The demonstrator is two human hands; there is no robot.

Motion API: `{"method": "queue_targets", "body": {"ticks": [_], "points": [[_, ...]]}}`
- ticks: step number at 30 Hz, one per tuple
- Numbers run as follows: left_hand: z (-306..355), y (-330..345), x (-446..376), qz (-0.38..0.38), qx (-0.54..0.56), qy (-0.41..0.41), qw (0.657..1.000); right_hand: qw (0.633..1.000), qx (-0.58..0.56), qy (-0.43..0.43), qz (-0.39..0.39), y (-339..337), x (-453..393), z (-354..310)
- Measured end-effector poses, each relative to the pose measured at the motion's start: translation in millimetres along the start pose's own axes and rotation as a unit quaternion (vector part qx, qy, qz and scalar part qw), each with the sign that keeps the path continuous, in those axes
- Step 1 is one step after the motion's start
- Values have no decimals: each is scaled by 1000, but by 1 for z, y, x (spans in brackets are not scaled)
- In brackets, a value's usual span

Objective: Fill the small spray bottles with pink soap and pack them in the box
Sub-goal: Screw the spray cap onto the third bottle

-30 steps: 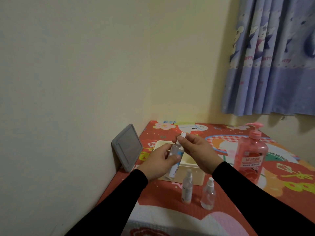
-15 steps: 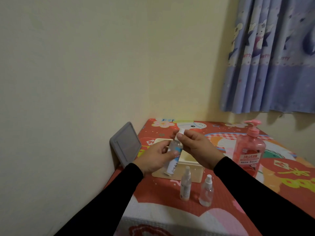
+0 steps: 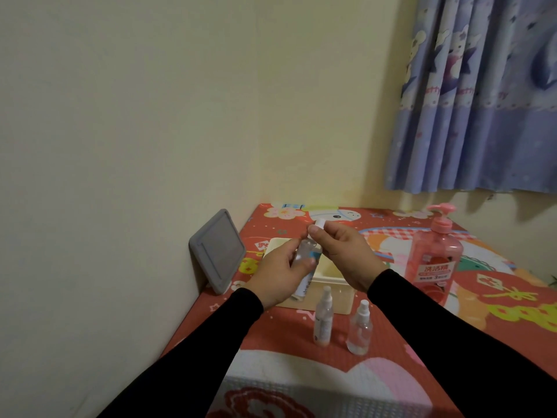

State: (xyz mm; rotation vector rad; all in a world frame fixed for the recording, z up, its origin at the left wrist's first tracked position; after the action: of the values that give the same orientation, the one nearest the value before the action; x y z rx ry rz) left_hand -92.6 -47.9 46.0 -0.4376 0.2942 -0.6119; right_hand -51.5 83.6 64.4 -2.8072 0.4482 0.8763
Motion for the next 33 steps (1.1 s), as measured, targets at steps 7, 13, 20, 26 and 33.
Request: {"method": "queue_targets", "body": {"ticks": [7,13,20,26,33], "points": [[-5,7,3,81,-32,-21,996,999,37,7,26,-1,3,6],[-9,4,-5,60,-10,-36,998,998,51,23,2,-4,4,9],[-9,3,-16,56,33,-49,997,993,110,35,17,-33,4,-2],[-6,6,-29,55,38,-51,996,932,359,8,-47,-73,17,1],[-2,14,-56,62,53,-42,996,846,519,24,-118,-104,42,21]]}}
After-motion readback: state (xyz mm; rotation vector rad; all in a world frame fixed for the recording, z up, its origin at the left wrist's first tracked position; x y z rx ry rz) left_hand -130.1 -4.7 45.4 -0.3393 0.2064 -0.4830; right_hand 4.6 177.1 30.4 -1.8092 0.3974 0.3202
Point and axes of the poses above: each hand's wrist, its own x-axis away from the middle knuckle, its own y-axis out of the palm, z = x × y, the point moved 4 cm from there along -x, towards the middle knuckle, and after that the axes turned 15 degrees about -y, right-handed, at the moved point
